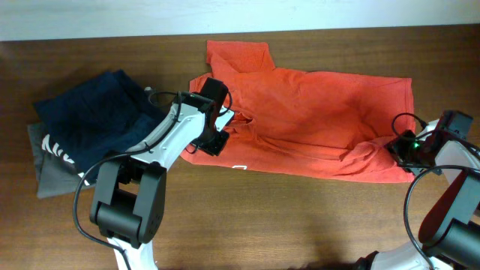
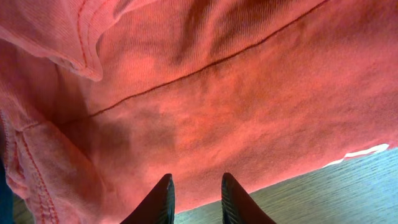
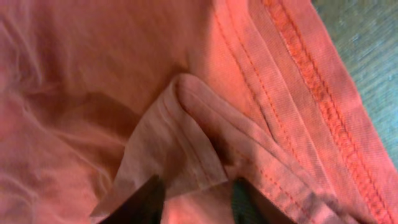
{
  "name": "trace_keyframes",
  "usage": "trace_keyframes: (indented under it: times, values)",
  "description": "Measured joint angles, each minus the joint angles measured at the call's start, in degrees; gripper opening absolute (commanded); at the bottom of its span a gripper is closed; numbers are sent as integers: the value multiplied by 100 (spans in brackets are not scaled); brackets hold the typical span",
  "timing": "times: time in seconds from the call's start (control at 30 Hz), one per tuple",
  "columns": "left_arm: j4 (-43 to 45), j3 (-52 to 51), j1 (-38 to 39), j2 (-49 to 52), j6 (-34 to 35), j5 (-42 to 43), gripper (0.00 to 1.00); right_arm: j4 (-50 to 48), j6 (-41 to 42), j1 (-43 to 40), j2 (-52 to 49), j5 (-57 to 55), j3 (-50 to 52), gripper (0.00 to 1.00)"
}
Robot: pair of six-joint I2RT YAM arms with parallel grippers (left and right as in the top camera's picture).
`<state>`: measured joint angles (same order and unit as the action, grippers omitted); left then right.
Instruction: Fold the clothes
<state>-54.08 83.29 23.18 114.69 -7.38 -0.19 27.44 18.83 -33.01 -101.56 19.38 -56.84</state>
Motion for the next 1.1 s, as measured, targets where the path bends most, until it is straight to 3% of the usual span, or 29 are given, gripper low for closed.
trace_keyframes:
  times: [0.23,0.37,1.1]
  values:
    - [-35,0,0,0,0,0,26,-181,179,0,0,4,0,24]
    - [-57,0,0,0,0,0,26,-188,212,0,0,31,0,5]
    - [-57,0,0,0,-2,0,26,-568,393,-417,0,498,-555,4]
